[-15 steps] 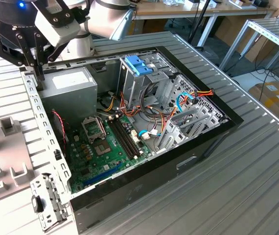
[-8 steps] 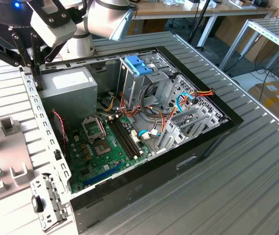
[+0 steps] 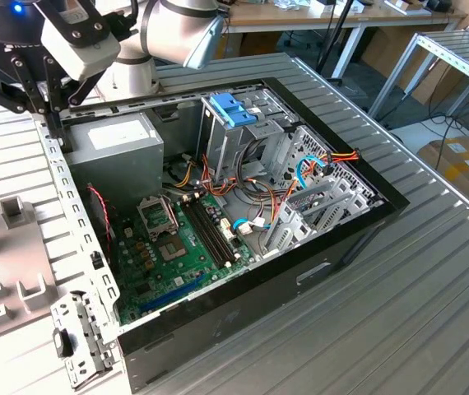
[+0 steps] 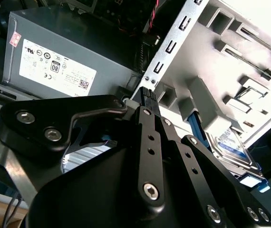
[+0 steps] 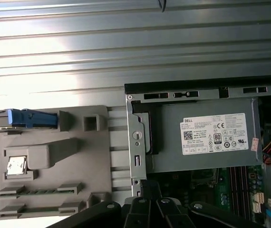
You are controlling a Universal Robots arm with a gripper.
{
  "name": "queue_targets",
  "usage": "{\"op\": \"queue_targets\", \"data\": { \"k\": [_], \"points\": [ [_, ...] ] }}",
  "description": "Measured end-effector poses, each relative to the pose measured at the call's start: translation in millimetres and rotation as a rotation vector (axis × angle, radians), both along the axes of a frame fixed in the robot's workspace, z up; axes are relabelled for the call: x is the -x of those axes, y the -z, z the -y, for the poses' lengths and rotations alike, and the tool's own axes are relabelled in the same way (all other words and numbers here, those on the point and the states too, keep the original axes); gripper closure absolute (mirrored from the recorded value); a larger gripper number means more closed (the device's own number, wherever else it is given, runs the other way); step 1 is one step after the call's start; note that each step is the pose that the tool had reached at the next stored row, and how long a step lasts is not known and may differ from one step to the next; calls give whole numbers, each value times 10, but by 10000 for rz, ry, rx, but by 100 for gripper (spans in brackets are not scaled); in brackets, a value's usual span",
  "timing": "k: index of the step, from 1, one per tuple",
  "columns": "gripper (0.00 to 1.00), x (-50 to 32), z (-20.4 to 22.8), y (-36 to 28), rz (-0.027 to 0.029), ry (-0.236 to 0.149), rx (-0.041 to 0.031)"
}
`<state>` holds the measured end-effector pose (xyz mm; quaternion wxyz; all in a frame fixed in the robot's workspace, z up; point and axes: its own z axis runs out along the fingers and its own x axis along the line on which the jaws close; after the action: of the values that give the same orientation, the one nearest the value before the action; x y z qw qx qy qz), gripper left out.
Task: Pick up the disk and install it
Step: 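Reach for the disk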
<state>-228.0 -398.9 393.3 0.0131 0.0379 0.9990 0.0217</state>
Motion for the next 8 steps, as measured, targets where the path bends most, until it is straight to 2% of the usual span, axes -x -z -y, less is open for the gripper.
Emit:
{"op": "queue_targets", "data": {
  "k": [6, 8],
  "points": [
    [89, 48, 0, 0, 0, -1, 0],
    [89, 89, 0, 0, 0, -1, 0]
  ]
}}
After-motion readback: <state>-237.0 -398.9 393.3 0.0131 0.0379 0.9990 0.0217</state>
